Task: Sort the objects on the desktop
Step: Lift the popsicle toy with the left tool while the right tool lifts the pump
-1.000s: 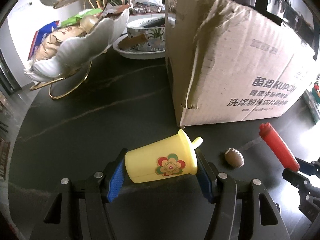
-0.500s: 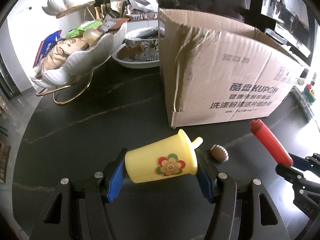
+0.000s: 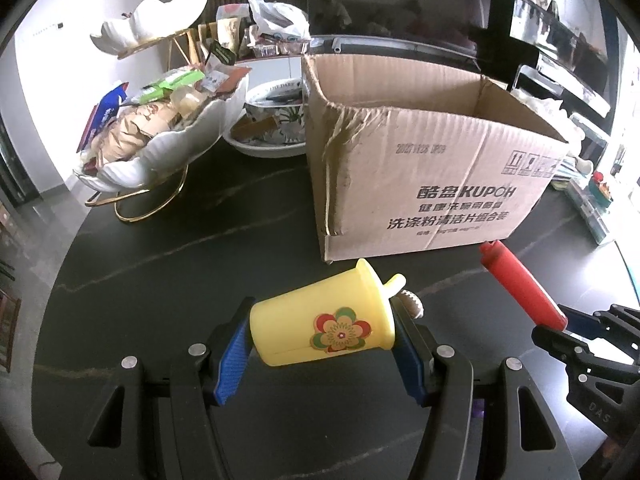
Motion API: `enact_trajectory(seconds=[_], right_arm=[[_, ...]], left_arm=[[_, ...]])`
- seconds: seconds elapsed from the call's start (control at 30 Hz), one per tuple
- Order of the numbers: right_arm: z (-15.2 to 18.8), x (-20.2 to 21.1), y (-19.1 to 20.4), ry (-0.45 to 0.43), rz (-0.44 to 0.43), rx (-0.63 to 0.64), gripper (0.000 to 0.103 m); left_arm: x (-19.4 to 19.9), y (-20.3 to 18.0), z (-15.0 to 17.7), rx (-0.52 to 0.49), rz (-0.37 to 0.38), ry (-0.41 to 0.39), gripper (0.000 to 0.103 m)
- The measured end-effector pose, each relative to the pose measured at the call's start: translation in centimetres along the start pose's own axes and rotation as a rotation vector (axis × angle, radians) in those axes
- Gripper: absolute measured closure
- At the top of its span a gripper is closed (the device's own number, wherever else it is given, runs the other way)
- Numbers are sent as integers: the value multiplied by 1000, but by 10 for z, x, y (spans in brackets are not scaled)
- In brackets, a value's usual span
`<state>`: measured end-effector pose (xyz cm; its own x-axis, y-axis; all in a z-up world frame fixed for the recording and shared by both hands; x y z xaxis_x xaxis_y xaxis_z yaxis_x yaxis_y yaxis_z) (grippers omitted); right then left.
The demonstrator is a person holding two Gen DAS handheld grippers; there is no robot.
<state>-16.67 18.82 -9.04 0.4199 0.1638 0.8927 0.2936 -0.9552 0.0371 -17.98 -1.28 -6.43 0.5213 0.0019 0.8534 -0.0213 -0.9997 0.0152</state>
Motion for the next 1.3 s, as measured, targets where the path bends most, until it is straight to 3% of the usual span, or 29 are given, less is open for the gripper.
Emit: enact_trajectory(seconds=[1.3], right_arm=[[0,58,11,-98,31,15,76]], left_arm=[[54,-4,3,6,21,-80,43]])
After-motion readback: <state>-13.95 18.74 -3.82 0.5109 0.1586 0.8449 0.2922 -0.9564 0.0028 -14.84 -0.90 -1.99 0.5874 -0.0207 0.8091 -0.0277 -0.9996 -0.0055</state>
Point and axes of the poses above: each gripper's, at about its wrist camera, not at the fingertips, and x roughly against the way its jaws point, y to its left, z to its underside, the point moved 2 cm from there along -x, roughly the way its jaws point, and after that the axes turned 6 degrees about y, right-handed, at the moved point
